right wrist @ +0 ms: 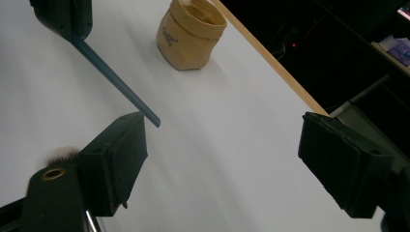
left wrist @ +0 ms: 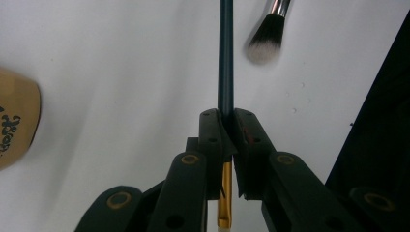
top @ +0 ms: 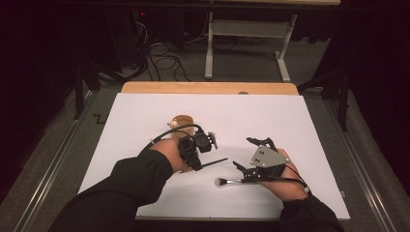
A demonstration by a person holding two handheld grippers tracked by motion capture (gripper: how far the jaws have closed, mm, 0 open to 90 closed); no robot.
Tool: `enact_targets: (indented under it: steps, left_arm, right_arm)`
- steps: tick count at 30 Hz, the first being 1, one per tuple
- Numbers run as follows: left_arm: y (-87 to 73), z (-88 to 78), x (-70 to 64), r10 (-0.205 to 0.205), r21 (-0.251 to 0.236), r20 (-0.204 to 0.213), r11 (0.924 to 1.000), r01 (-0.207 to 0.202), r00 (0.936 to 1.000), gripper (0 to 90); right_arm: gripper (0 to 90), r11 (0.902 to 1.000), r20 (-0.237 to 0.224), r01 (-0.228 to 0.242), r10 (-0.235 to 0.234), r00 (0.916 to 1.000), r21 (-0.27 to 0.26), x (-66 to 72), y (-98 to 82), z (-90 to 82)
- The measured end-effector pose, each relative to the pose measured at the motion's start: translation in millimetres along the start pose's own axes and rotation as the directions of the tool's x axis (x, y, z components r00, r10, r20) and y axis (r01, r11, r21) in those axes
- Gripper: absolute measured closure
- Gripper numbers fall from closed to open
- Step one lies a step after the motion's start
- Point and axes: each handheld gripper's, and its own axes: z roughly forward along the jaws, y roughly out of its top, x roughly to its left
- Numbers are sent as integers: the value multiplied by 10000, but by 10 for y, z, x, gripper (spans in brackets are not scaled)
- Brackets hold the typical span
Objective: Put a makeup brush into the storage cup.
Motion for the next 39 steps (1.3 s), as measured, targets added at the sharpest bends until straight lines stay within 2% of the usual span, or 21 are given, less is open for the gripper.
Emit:
enact_targets:
  steps: [8,9,10,16,18,19,21,23,24,25,27,29,33,34,35,36,37,39]
  left_arm:
    - [25,-56,-24,245,231,-265,9994,-239,9993,832]
    - [27,-60,-26,244,216,-256,9995,-238,9994,832]
    - [32,-68,-26,264,258,-258,9993,-258,9993,832]
    - [52,-61,-44,284,296,-116,9992,-281,9995,832]
    - [63,-56,-56,282,279,-134,9992,-278,9995,832]
    - [68,-53,-59,346,305,-128,9989,-342,9993,832]
    - [78,-47,-68,352,344,-131,9988,-348,9993,832]
    - [87,-32,-79,405,355,-117,9986,-401,9991,832]
    - [93,-29,-82,438,412,-100,9982,-434,9990,832]
    - [98,-24,-85,506,458,-100,9977,-501,9987,832]
    - [108,-16,-92,509,473,-79,9976,-504,9987,832]
    - [122,-18,-97,574,544,-56,9969,-570,9983,832]
    - [136,-10,-107,592,560,-45,9967,-588,9982,832]
    - [141,-8,-114,587,602,-34,9965,-584,9983,832]
    - [143,-5,-118,595,625,-25,9963,-592,9982,832]
    - [148,-5,-124,614,648,-26,9960,-611,9981,832]
    - [151,0,-130,601,534,-15,9968,-599,9982,832]
    - [163,-13,-132,631,574,-26,9964,-628,9980,832]
  right_arm:
    - [285,9979,17,652,-653,9979,62,110,31,17]
    - [285,9979,17,652,-653,9979,62,110,31,17]
    - [310,9954,-53,949,-949,9955,99,134,40,24]
    - [363,9903,-138,1374,-1371,9905,223,203,50,54]
    - [390,9854,-225,1673,-1667,9858,320,227,54,68]
    - [414,9792,-280,1991,-1981,9798,392,255,57,84]
    - [423,9785,-303,2013,-2000,9793,448,270,55,85]
    - [457,9716,-301,2296,-2282,9731,572,310,57,98]
    - [457,9716,-301,2296,-2282,9731,572,310,57,98]
    - [477,9633,-334,2619,-2603,9650,584,327,65,116]
    - [487,9634,-271,2605,-2593,9654,636,348,62,114]
    - [520,9482,-447,3063,-3035,9518,841,371,65,130]
    - [549,9428,-480,3208,-3176,9470,911,387,66,148]
    - [561,9310,-561,3534,-3495,9353,914,371,72,151]
    - [576,9308,-514,3544,-3510,9349,897,383,73,155]
    - [587,9336,-476,3463,-3432,9380,922,397,68,154]
    - [599,9246,-527,3674,-3638,9300,1004,396,68,150]
    - [628,9229,-574,3725,-3684,9279,971,406,67,158]
